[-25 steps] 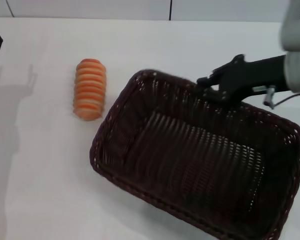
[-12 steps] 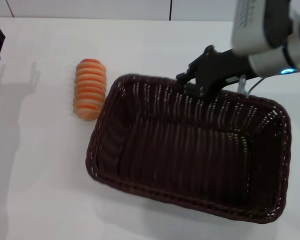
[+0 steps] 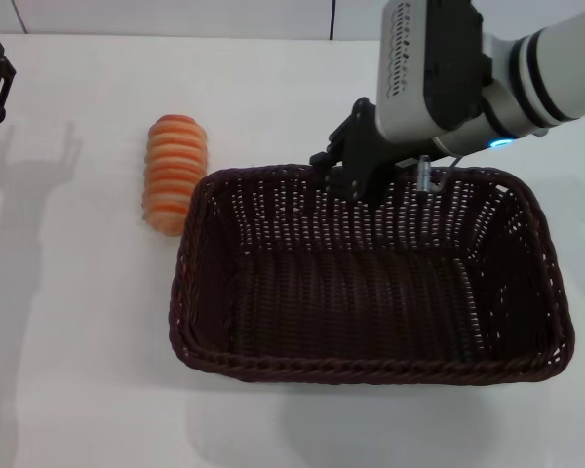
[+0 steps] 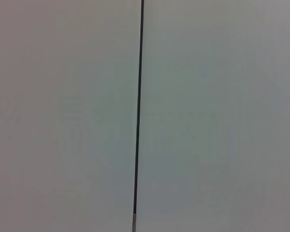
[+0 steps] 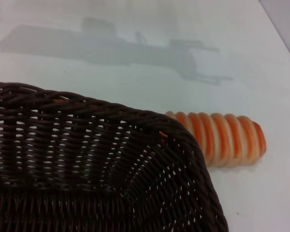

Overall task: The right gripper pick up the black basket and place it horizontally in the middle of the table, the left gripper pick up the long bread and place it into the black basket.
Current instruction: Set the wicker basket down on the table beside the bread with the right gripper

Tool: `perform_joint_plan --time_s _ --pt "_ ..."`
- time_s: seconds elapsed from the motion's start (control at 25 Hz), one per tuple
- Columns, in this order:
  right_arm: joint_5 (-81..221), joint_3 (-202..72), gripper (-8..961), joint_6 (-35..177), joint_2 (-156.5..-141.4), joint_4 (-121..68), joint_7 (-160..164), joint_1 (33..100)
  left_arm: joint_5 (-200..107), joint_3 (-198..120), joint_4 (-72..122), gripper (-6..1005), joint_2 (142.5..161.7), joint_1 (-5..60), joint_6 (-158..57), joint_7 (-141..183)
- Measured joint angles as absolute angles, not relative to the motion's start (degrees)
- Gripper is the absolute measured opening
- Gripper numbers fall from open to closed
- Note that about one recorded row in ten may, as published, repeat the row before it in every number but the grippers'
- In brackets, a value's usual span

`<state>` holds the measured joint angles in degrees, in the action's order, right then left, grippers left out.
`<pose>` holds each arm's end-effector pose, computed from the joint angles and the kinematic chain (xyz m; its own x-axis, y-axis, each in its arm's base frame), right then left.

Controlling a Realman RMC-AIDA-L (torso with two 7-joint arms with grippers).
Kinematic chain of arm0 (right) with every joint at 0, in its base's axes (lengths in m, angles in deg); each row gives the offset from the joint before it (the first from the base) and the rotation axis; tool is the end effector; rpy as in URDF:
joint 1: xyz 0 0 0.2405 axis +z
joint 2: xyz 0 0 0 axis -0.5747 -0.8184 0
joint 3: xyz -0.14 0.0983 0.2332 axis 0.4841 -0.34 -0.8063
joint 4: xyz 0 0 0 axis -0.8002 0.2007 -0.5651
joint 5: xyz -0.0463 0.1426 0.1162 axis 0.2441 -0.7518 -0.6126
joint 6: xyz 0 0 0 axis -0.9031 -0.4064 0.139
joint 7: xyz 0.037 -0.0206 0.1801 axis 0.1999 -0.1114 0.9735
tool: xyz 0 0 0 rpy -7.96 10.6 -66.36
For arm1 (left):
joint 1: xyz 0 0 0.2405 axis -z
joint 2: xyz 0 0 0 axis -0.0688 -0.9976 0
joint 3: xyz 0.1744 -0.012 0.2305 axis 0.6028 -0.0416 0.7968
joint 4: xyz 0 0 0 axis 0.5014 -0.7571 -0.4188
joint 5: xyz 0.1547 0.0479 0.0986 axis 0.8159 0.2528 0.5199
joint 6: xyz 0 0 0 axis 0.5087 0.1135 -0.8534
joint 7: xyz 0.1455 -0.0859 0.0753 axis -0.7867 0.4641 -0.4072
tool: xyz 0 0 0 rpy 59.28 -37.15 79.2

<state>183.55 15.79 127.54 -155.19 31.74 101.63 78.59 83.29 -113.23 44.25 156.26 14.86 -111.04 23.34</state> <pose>0.1466 0.4002 -0.1169 0.9811 0.1318 0.1417 0.1640 -0.9550 -0.2471 -0.3459 0.3624 0.0245 0.6933 -0.1766 0.6987 0.7156 0.0536 -0.6965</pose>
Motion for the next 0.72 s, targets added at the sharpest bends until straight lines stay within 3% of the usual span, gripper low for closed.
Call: perform_joint_plan --time_s 0.36,0.72 --pt "180.0 18.6 200 127.6 -155.24 35.0 101.5 77.3 83.3 -113.2 44.3 749 156.15 14.9 -111.1 23.3" --pt "179.9 20.9 273 124.4 -155.54 47.7 103.3 68.5 83.4 -113.2 44.3 746 156.06 15.0 -111.1 23.3"
